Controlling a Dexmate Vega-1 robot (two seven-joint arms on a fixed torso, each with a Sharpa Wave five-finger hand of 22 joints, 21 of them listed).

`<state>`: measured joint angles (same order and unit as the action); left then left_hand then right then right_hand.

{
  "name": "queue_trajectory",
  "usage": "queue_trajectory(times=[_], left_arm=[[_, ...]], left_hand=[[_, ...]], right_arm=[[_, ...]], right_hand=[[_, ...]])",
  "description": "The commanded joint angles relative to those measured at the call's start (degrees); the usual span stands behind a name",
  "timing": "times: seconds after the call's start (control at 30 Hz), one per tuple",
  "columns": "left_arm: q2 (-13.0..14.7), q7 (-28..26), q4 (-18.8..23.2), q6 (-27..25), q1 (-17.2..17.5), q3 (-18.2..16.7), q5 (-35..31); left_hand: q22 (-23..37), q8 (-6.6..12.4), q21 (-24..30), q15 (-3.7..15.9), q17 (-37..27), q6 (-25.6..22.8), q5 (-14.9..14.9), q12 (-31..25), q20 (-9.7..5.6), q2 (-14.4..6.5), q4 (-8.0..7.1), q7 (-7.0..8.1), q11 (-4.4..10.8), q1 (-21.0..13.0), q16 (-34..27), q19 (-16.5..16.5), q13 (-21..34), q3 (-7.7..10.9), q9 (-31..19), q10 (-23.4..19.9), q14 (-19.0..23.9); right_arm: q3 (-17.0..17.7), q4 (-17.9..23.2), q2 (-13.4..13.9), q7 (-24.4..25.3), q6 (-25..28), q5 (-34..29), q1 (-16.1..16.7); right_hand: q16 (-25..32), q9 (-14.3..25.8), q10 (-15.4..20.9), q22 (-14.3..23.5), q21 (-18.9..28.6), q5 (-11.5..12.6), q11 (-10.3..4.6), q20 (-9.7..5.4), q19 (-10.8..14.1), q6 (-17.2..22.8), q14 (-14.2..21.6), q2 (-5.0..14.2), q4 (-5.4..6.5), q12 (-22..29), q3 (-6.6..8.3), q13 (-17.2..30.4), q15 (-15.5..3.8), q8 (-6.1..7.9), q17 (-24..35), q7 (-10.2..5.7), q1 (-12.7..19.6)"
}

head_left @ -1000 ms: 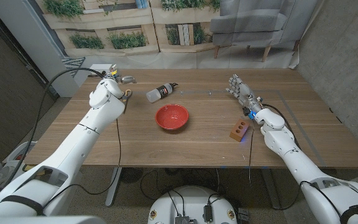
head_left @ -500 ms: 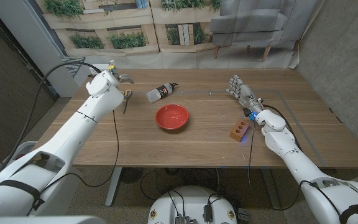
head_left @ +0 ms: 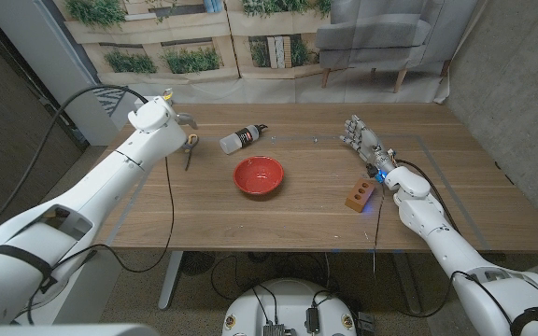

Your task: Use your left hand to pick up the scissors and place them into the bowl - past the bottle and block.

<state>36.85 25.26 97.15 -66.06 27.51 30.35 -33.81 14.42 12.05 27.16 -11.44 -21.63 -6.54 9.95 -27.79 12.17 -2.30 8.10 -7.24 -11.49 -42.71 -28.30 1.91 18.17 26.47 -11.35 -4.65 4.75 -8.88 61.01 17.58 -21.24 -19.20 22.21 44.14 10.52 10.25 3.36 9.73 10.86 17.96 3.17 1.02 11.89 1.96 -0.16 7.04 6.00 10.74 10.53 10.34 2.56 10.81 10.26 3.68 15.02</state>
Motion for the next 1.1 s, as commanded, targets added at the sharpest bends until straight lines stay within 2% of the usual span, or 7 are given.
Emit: queue_trajectory(times=[0.03, 0.13, 0.23, 0.53, 0.77, 0.9, 1.1], left_arm=[[0.91, 2.5, -3.79, -4.0, -4.04, 4.64, -0.33], [0.74, 2.55, -4.99, -4.65, -4.92, 5.67, -0.38], [0.5, 2.54, -6.11, -5.11, -5.71, 6.41, -0.24], [-0.46, 3.07, -9.92, -7.36, -8.97, 11.1, -1.18], [-2.54, 2.48, -15.41, -7.59, -11.54, 13.01, -0.69], [-3.62, 2.39, -18.47, -7.4, -13.22, 15.11, -1.09], [-5.4, 1.68, -22.0, -6.33, -14.43, 15.21, -0.35]], left_hand=[[2.14, -1.06, 2.51, -0.24, -3.71, -1.69, 0.05, -3.1, 0.12, -2.02, 0.58, -5.2, -0.73, -2.76, -3.46, 0.19, 1.99, -5.42, -0.35, 0.45, -0.22], [2.99, -0.99, 4.66, -0.08, -4.22, -2.89, 0.07, -4.97, 0.15, -3.06, 0.28, -5.25, -0.67, -4.43, -5.1, 0.33, 2.62, -8.42, -0.4, 0.09, 0.5], [3.2, -0.9, 6.02, 0.03, -4.18, -3.9, 0.06, -6.08, 0.15, -3.34, 0.27, -5.25, -0.7, -4.67, -6.0, 1.2, 2.84, -9.47, -0.42, -1.07, 1.54], [3.55, -0.75, 9.09, 0.28, -4.39, -7.93, 0.21, -8.17, 0.19, -4.35, -0.07, -5.29, -0.67, -4.8, -8.31, 3.32, 3.44, -9.95, -0.68, -4.26, 4.83], [3.85, -0.33, 11.16, 1.42, -4.45, -11.34, 0.41, -9.64, 0.17, -4.94, 0.05, -5.27, -0.33, -4.39, -9.99, 5.0, 3.73, -9.64, -0.8, -7.56, 8.1], [3.99, -0.13, 11.67, 1.43, -4.85, -12.56, 0.44, -10.12, 0.19, -5.15, 0.18, -5.28, -0.2, -4.66, -10.82, 5.34, 3.92, -9.49, -0.92, -8.46, 8.8], [4.2, -0.21, 12.44, 1.79, -5.08, -13.63, 0.4, -10.6, 0.2, -5.25, -0.08, -5.28, -0.12, -4.31, -11.58, 5.88, 4.19, -9.45, -0.91, -9.38, 9.92]], right_arm=[[-0.19, -1.42, -0.03, -1.76, -0.63, -0.09, -0.37], [-0.26, -1.69, -0.17, -2.14, -0.66, -0.06, -0.66], [-0.37, -2.27, -0.19, -2.63, -1.16, -0.28, -1.05], [-0.61, -4.7, -0.51, -4.39, -1.85, -0.48, -2.23], [-0.67, -6.94, -0.61, -5.79, -2.82, -0.86, -3.23], [-0.55, -7.84, -0.68, -6.32, -2.88, -0.9, -3.71], [-0.47, -9.02, -0.74, -7.01, -3.18, -1.15, -4.36]], right_hand=[[0.32, 0.23, 0.52, 0.16, 0.35, 0.08, -0.07, 0.03, 0.55, 0.45, 0.39, 0.05, -0.02, 0.17, -0.11, 0.1, 0.11, 0.18, 0.08, 0.09, -0.42], [0.3, 0.23, 0.53, 0.16, 0.35, 0.08, -0.09, 0.06, 0.57, 0.46, 0.36, 0.03, -0.02, 0.17, -0.12, 0.1, 0.13, 0.18, 0.08, 0.15, -0.46], [0.29, 0.23, 0.54, 0.16, 0.34, 0.08, -0.08, 0.03, 0.56, 0.46, 0.34, 0.02, -0.03, 0.17, -0.13, 0.1, 0.14, 0.17, 0.08, 0.12, -0.48], [0.28, 0.23, 0.55, 0.16, 0.32, 0.09, -0.08, 0.03, 0.52, 0.48, 0.36, -0.04, -0.05, 0.15, -0.16, 0.1, 0.09, 0.16, 0.07, 0.12, -0.57], [0.28, 0.23, 0.6, 0.16, 0.32, 0.09, -0.22, 0.0, 0.55, 0.51, 0.4, -0.11, -0.06, 0.16, -0.21, 0.11, 0.1, 0.16, 0.07, 0.17, -0.66], [0.28, 0.23, 0.6, 0.15, 0.31, 0.08, -0.29, 0.02, 0.52, 0.56, 0.39, -0.16, -0.06, 0.15, -0.25, 0.11, 0.11, 0.17, 0.07, 0.17, -0.72], [0.27, 0.23, 0.58, 0.15, 0.3, 0.08, -0.32, 0.04, 0.52, 0.58, 0.38, -0.21, -0.05, 0.13, -0.29, 0.11, 0.11, 0.17, 0.07, 0.18, -0.79]])
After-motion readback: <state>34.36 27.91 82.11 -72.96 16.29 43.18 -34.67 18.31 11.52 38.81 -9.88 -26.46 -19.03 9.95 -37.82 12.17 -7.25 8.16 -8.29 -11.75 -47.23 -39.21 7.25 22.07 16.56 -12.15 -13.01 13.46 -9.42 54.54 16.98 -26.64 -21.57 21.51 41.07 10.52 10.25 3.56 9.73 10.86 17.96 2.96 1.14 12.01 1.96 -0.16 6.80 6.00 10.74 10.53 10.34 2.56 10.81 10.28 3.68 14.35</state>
